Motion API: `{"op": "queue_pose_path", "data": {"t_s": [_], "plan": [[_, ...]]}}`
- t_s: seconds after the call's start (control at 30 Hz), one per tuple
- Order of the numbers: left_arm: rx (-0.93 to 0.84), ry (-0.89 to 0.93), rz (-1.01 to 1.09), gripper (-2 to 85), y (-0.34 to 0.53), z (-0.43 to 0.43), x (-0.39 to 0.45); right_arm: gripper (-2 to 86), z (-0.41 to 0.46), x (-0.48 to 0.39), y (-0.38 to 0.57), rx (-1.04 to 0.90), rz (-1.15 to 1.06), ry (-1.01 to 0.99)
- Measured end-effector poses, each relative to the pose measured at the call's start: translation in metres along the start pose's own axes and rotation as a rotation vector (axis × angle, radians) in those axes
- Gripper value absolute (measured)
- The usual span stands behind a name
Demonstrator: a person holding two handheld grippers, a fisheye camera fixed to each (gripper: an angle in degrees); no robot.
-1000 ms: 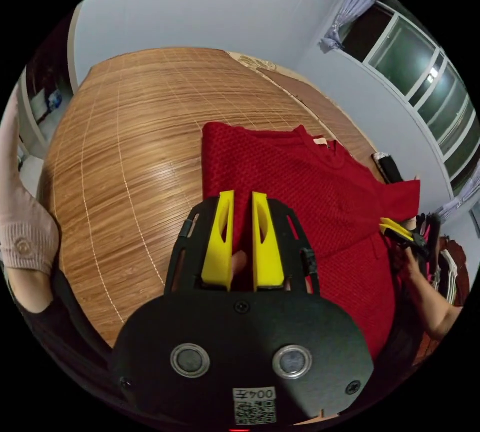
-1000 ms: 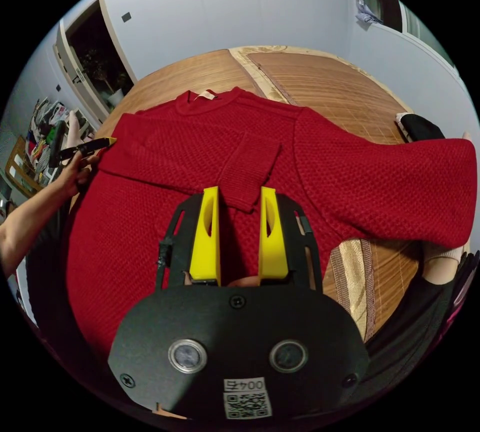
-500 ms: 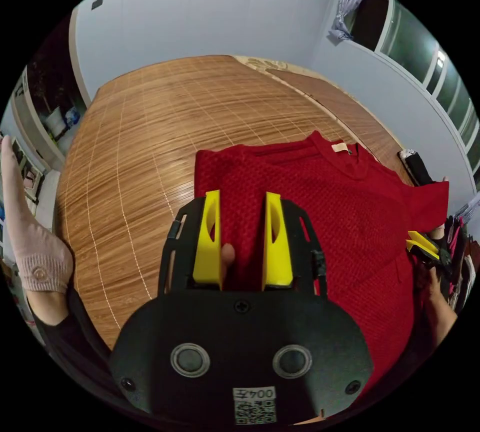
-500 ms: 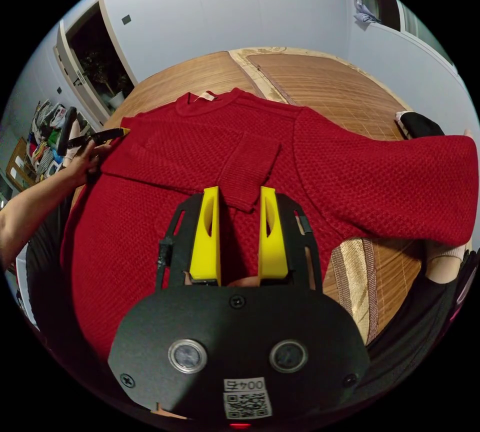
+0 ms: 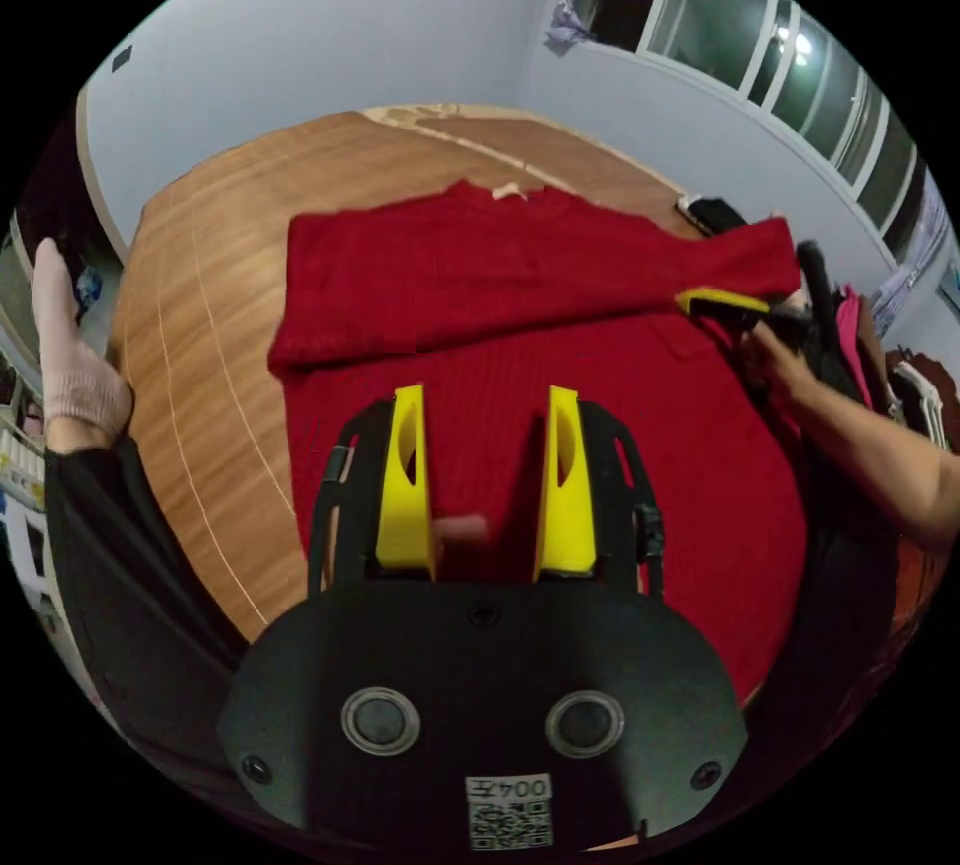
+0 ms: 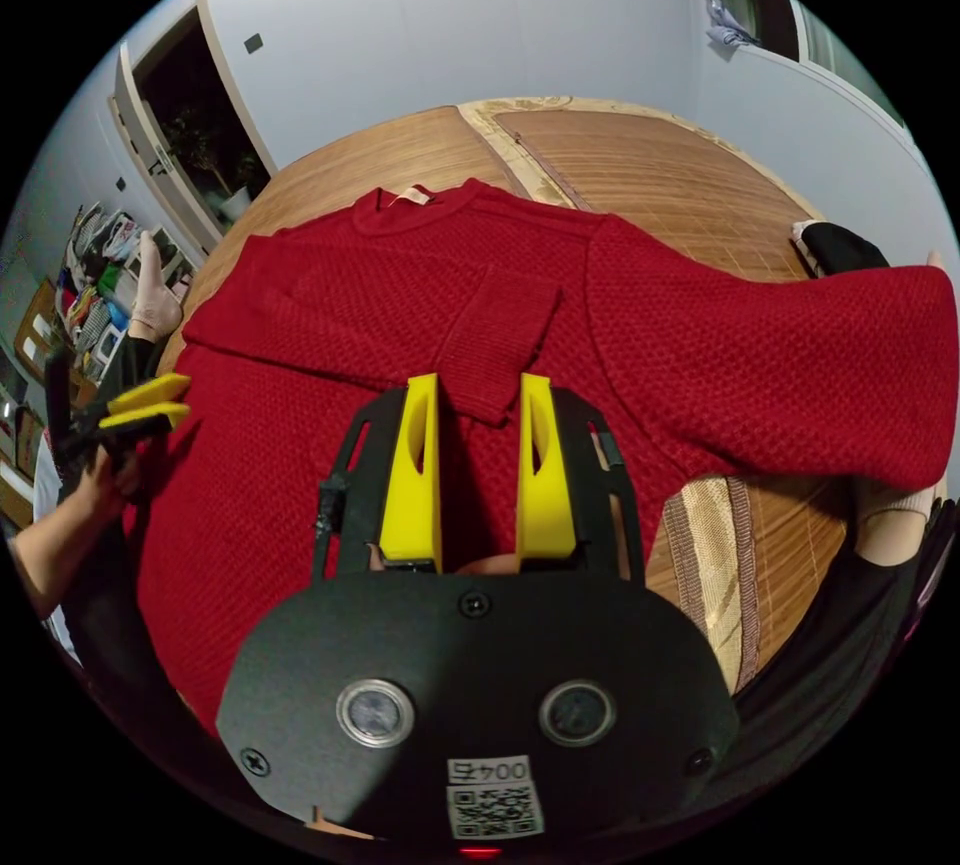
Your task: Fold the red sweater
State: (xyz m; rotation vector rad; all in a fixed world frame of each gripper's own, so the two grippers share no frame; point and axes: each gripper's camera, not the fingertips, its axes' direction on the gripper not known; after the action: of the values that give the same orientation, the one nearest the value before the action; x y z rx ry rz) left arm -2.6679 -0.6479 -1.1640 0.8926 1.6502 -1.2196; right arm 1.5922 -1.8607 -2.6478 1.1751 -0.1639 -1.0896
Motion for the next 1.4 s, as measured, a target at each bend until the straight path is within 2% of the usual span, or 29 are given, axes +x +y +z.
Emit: {"op": "queue_pose_path", "data": {"t_s": [0.17,0.3,0.43,0.5,0.6,0.7,0.9,1.03,1.17,1.33,1.4], "plan": [[-0.002,-0.129,0.005,12.7,0.000,0.015,0.019,11.6,-0.017,0.029,-0.001,0.014,0.043,-0.068],[-0.003,-0.135,-0.002,12.4,0.003,0.023,0.025,13.3,-0.048,0.071,-0.003,0.022,0.120,-0.223],[0.001,-0.116,-0.008,12.2,0.005,0.028,0.027,15.4,-0.149,0.136,-0.005,0.259,0.189,-0.224],[0.000,-0.117,-0.009,12.1,0.006,0.032,0.030,16.2,-0.217,0.209,0.001,0.394,0.313,-0.185],[-0.001,-0.114,-0.011,12.1,0.007,0.035,0.033,16.7,-0.266,0.319,0.019,0.450,0.584,-0.169],[-0.001,-0.113,-0.012,12.1,0.007,0.038,0.036,16.8,-0.280,0.402,0.039,0.431,0.784,-0.151],[-0.002,-0.105,-0.015,12.0,0.008,0.042,0.040,16.8,-0.263,0.483,0.076,0.393,1.079,-0.228],[-0.001,-0.097,-0.019,12.0,0.008,0.043,0.040,14.1,-0.251,0.495,0.078,0.347,1.115,-0.234],[0.002,-0.080,-0.030,11.9,0.007,0.043,0.038,4.8,-0.241,0.486,0.071,0.330,1.061,-0.322],[0.004,-0.079,-0.031,11.7,0.005,0.040,0.038,1.5,-0.288,0.451,0.070,0.575,0.991,-0.330],[0.006,-0.072,-0.034,11.7,0.004,0.038,0.036,1.1,-0.321,0.411,0.047,0.638,0.863,-0.256]]}}
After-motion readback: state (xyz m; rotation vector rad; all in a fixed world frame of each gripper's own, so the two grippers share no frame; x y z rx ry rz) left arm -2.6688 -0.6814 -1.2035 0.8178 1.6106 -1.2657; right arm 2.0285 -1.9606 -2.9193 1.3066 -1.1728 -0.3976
